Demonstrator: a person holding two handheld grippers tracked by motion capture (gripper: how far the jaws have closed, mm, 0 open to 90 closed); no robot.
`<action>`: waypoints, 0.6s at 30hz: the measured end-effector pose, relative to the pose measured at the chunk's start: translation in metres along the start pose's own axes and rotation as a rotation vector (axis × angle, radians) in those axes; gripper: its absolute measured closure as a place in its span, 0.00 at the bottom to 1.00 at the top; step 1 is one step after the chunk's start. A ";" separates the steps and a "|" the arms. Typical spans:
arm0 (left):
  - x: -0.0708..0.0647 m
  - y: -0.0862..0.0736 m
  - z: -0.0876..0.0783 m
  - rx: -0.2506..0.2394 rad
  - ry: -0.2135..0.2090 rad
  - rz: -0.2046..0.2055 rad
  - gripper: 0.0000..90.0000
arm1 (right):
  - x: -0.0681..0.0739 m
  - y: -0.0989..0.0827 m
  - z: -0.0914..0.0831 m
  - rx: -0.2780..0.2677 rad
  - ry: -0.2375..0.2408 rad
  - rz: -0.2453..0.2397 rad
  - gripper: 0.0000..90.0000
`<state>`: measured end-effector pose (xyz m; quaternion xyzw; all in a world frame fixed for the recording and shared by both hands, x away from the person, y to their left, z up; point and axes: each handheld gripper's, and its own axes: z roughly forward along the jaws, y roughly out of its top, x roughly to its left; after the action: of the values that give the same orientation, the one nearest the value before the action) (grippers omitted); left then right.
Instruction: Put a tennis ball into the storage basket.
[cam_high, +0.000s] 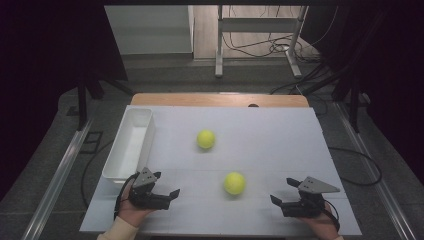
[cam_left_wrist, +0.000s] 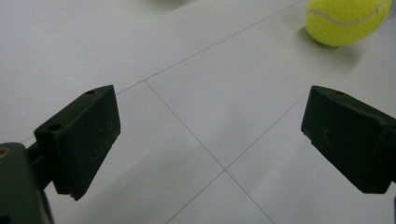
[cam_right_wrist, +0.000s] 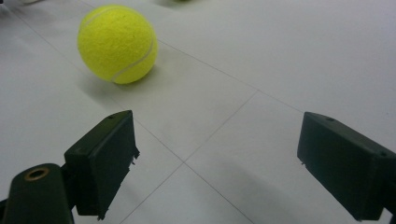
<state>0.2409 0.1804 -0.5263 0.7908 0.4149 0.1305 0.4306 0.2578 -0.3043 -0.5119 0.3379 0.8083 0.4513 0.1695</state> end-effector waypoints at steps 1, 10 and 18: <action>0.000 0.000 0.000 0.000 -0.001 -0.001 0.06 | 0.000 0.000 0.000 0.000 0.006 0.006 0.14; -0.002 0.000 0.001 0.003 -0.002 0.007 0.06 | 0.002 0.000 0.000 0.003 0.008 0.000 0.14; -0.002 0.001 0.001 0.007 -0.006 0.010 0.07 | 0.001 0.000 0.001 0.005 0.007 0.005 0.14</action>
<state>0.2406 0.1783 -0.5262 0.7949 0.4101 0.1289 0.4282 0.2577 -0.3032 -0.5123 0.3385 0.8094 0.4508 0.1646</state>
